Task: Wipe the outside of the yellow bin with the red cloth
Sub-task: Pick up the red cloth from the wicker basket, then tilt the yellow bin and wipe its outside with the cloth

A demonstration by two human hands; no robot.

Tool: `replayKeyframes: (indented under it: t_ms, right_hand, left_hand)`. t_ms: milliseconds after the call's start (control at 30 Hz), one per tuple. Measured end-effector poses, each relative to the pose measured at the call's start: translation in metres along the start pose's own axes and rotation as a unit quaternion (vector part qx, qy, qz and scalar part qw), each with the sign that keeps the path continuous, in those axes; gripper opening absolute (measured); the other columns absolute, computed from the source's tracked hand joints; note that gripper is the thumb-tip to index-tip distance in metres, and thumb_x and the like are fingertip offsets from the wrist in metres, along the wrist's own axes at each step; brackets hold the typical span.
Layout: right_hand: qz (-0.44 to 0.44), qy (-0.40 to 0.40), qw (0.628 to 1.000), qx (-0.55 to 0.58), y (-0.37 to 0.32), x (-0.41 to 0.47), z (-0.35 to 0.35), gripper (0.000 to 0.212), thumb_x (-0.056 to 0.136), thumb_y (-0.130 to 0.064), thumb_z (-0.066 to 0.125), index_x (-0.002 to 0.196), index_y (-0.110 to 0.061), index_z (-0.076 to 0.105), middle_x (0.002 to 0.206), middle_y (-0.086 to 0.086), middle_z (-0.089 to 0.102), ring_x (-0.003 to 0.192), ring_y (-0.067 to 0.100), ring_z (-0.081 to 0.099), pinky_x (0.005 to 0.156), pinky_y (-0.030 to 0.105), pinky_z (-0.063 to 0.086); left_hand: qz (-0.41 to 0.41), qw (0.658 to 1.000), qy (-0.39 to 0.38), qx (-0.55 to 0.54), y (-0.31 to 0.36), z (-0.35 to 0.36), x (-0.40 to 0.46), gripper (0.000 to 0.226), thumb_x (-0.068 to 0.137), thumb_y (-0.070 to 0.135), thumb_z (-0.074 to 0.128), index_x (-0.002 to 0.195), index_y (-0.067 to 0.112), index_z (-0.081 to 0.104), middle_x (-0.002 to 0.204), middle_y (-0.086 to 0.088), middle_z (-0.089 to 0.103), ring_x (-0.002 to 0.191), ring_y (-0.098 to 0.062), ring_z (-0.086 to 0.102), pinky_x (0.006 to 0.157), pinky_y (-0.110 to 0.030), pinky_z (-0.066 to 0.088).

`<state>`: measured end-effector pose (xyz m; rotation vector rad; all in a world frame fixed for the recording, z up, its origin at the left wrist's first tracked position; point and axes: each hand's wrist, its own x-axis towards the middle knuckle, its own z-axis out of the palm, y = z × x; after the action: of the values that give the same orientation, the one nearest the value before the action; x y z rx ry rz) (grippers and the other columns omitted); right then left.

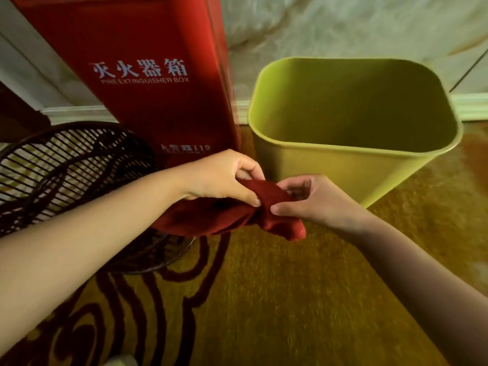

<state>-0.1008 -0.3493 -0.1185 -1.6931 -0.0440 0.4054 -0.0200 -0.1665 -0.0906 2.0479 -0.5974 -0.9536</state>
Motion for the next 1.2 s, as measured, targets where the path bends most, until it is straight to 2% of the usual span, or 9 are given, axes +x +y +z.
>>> replayKeyframes:
  t_ms: [200, 333, 367, 433, 500, 600, 767, 1033, 1200]
  right_hand:
    - [-0.007, 0.01, 0.999, -0.039, 0.002, -0.018, -0.016, 0.006, 0.079, 0.004, 0.062, 0.081, -0.001, 0.061, 0.074, 0.01, 0.064, 0.067, 0.017, 0.059, 0.062, 0.025, 0.05]
    - [0.055, 0.024, 0.998, 0.019, 0.006, -0.031, -0.03, 0.018, 0.081, 0.011, 0.053, 0.088, -0.002, 0.063, 0.081, 0.017, 0.067, 0.074, 0.028, 0.062, 0.07, 0.032, 0.054]
    - [0.073, 0.026, 0.996, 0.032, 0.008, -0.036, -0.034, 0.018, 0.081, 0.011, 0.053, 0.089, -0.001, 0.063, 0.08, 0.017, 0.068, 0.071, 0.027, 0.063, 0.068, 0.031, 0.056]
    - [0.094, 0.034, 0.993, 0.065, 0.013, -0.044, -0.041, 0.02, 0.08, 0.012, 0.053, 0.092, 0.001, 0.065, 0.075, 0.011, 0.07, 0.065, 0.019, 0.066, 0.062, 0.025, 0.056]
    - [0.104, 0.055, 0.986, 0.116, 0.017, -0.051, -0.044, 0.024, 0.08, 0.014, 0.052, 0.092, 0.0, 0.067, 0.07, 0.006, 0.073, 0.062, 0.014, 0.068, 0.062, 0.023, 0.056]
    - [0.104, 0.099, 0.971, 0.189, 0.022, -0.061, -0.047, 0.028, 0.078, 0.014, 0.052, 0.091, -0.004, 0.07, 0.071, 0.005, 0.074, 0.063, 0.013, 0.069, 0.066, 0.026, 0.057]
    - [0.058, 0.178, 0.95, 0.251, 0.023, -0.068, -0.05, 0.028, 0.077, 0.014, 0.053, 0.091, -0.003, 0.07, 0.077, 0.008, 0.075, 0.07, 0.015, 0.07, 0.07, 0.025, 0.057]
    - [0.037, 0.331, 0.883, 0.332, -0.008, -0.076, -0.075, 0.02, 0.08, 0.013, 0.049, 0.084, 0.003, 0.066, 0.063, 0.009, 0.072, 0.06, 0.015, 0.069, 0.064, 0.024, 0.058]
    - [-0.019, 0.462, 0.843, 0.274, -0.04, -0.082, -0.096, 0.019, 0.081, 0.007, 0.054, 0.085, -0.006, 0.066, 0.068, 0.006, 0.072, 0.065, 0.015, 0.069, 0.068, 0.028, 0.058]
  left_hand:
    - [0.004, 0.999, -0.038, -0.015, -0.002, 0.006, 0.008, 0.026, 0.063, 0.001, 0.076, 0.075, 0.022, 0.065, 0.07, 0.004, 0.073, 0.071, -0.008, 0.068, 0.067, -0.017, 0.054]
    - [0.063, 0.997, 0.042, 0.004, 0.012, -0.003, -0.011, 0.014, 0.071, 0.01, 0.07, 0.079, 0.017, 0.062, 0.08, -0.004, 0.075, 0.075, -0.015, 0.072, 0.062, -0.019, 0.055]
    - [0.123, 0.984, 0.111, 0.062, 0.019, -0.006, -0.018, 0.011, 0.073, 0.018, 0.069, 0.081, 0.022, 0.062, 0.079, -0.002, 0.074, 0.074, -0.012, 0.071, 0.062, -0.018, 0.053]
    - [0.258, 0.905, 0.233, 0.246, 0.037, -0.012, -0.024, 0.014, 0.076, 0.033, 0.063, 0.089, 0.03, 0.06, 0.087, 0.008, 0.071, 0.082, -0.008, 0.066, 0.069, -0.019, 0.05]
    - [0.279, 0.85, 0.23, 0.383, 0.057, -0.01, -0.017, 0.032, 0.075, 0.042, 0.058, 0.106, 0.035, 0.054, 0.11, 0.011, 0.064, 0.1, -0.011, 0.059, 0.082, -0.029, 0.048]
    - [0.19, 0.866, 0.132, 0.443, 0.074, -0.004, 0.01, 0.035, 0.075, 0.031, 0.061, 0.11, 0.037, 0.054, 0.111, 0.007, 0.066, 0.102, -0.017, 0.059, 0.083, -0.036, 0.048]
    - [0.182, 0.87, 0.088, 0.45, 0.08, -0.011, 0.032, 0.026, 0.079, 0.015, 0.06, 0.1, 0.027, 0.066, 0.094, 0.002, 0.072, 0.083, -0.011, 0.062, 0.075, -0.029, 0.047]
    - [0.209, 0.897, 0.113, 0.373, 0.127, -0.031, 0.066, 0.028, 0.074, 0.005, 0.063, 0.102, 0.008, 0.068, 0.092, -0.007, 0.071, 0.078, -0.006, 0.06, 0.057, 0.004, 0.035]
    - [0.122, 0.933, 0.116, 0.318, 0.115, -0.061, 0.071, 0.027, 0.073, 0.006, 0.066, 0.1, 0.01, 0.068, 0.076, -0.005, 0.067, 0.056, 0.005, 0.054, 0.047, -0.003, 0.038]
